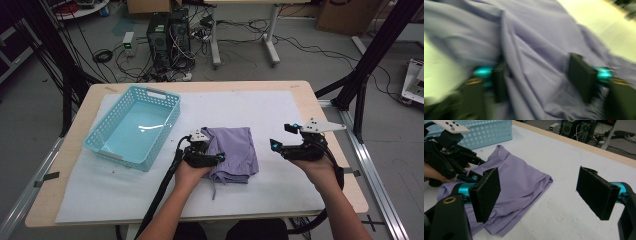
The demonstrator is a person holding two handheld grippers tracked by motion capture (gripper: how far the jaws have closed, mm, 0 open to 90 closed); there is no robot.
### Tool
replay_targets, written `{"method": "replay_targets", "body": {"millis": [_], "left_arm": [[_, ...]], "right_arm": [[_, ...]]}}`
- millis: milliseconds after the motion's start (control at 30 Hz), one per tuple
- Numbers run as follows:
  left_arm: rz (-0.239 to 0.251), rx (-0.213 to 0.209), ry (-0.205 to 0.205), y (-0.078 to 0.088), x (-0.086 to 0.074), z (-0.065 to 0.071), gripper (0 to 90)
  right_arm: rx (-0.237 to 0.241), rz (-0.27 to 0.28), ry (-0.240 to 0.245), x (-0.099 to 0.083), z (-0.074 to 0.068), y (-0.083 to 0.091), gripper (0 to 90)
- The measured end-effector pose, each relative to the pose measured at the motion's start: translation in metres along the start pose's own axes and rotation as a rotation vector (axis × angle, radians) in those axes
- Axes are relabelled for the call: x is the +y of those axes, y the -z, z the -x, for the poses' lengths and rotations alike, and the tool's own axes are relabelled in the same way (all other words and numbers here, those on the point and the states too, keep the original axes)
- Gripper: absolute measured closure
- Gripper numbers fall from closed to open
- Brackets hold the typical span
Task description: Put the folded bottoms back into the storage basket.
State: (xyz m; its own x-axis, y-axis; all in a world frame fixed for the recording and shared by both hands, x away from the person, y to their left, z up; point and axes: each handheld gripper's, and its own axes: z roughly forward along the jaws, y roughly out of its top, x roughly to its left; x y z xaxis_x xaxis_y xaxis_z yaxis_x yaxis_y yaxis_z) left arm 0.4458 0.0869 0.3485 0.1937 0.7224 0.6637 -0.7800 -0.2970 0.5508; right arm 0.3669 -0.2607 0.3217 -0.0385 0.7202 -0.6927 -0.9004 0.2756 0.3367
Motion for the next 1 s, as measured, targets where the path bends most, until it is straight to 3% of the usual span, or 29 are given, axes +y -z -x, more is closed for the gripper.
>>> {"method": "replay_targets", "body": {"millis": [67, 133, 200, 367, 500, 567, 700, 733, 900, 1000], "left_arm": [[-0.005, 0.002, 0.007, 0.004, 0.000, -0.001, 41.1], [-0.011, 0.043, -0.011, 0.011, 0.000, -0.001, 31.7], [0.014, 0.047, 0.004, 0.017, 0.000, -0.003, 25.8], [0.040, 0.046, 0.050, 0.031, -0.006, -0.012, 18.4], [0.024, 0.077, 0.071, 0.037, -0.011, -0.019, 13.6], [0.038, 0.087, 0.100, 0.040, -0.014, -0.025, 12.2], [0.012, 0.013, 0.170, 0.030, -0.018, -0.031, 8.6], [0.013, 0.016, 0.162, 0.029, -0.017, -0.030, 7.3], [0.040, -0.093, 0.220, 0.019, -0.014, -0.028, 7.2], [0.030, -0.122, 0.205, 0.010, -0.010, -0.022, 7.3]], "right_arm": [[0.002, 0.000, -0.001, 0.000, 0.000, 0.000, 19.9], [0.001, 0.000, -0.002, -0.001, 0.001, 0.000, 19.9], [-0.002, -0.001, -0.006, -0.001, 0.002, 0.000, 19.9], [0.003, 0.004, 0.000, 0.001, 0.000, 0.000, 19.9], [0.003, 0.009, 0.009, 0.004, -0.002, 0.000, 19.9], [0.003, 0.007, 0.005, 0.005, -0.003, 0.000, 19.9], [0.004, 0.006, 0.005, 0.004, -0.002, -0.001, 19.9], [0.004, 0.007, 0.003, 0.004, -0.002, -0.001, 19.9], [0.003, 0.004, 0.003, 0.003, -0.002, 0.000, 19.9], [-0.001, 0.005, 0.003, 0.002, 0.000, 0.002, 19.9]]}}
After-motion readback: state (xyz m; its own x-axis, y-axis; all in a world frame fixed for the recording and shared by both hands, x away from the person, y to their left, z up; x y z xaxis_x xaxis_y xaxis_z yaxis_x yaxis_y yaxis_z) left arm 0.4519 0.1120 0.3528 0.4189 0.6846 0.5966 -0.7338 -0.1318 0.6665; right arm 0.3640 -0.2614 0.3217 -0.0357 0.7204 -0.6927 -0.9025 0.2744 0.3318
